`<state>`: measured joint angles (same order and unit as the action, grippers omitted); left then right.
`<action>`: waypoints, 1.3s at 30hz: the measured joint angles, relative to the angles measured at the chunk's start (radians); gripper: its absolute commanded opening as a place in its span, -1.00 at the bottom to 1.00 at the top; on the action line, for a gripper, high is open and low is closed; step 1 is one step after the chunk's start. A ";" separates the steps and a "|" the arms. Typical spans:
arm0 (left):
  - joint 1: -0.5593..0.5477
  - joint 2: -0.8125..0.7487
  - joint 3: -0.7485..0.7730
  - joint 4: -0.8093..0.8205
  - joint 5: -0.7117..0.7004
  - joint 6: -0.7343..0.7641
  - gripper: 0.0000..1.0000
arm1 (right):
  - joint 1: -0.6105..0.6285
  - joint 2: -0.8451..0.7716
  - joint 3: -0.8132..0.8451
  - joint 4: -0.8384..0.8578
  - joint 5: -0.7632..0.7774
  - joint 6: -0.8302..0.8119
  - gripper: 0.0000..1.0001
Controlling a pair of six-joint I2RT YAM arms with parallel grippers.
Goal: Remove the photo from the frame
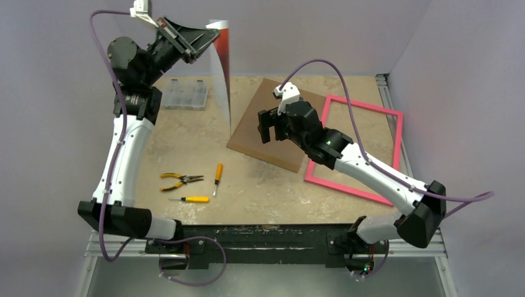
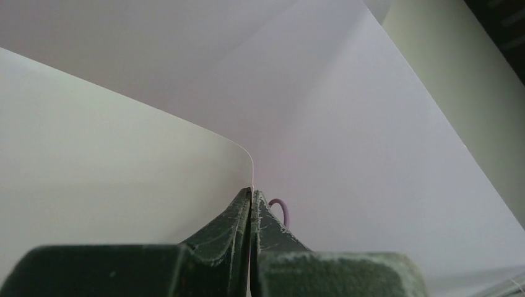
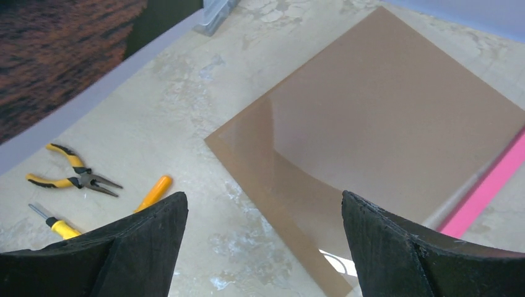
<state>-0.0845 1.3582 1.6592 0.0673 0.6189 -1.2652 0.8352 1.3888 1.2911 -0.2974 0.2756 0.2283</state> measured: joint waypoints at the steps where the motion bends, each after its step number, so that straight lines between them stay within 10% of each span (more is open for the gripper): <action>1: -0.025 0.026 0.015 0.023 0.009 -0.018 -1.00 | -0.003 -0.018 -0.013 0.002 0.005 0.002 0.84; 15: -0.190 0.364 0.243 0.211 0.028 -0.238 -1.00 | -0.094 -0.257 -0.192 0.005 0.110 0.028 0.87; 31: -0.111 0.276 -0.517 0.174 -0.213 -0.084 -1.00 | -0.109 -0.418 -0.354 -0.061 0.179 0.074 0.88; 39: -0.072 0.233 -0.632 0.094 -0.325 -0.033 -1.00 | -0.124 -0.340 -0.356 -0.071 0.093 0.152 0.92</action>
<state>-0.1566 1.5909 1.0271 0.1616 0.2935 -1.2980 0.7109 1.0492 0.9352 -0.3679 0.3683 0.3805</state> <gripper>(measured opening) 0.003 0.965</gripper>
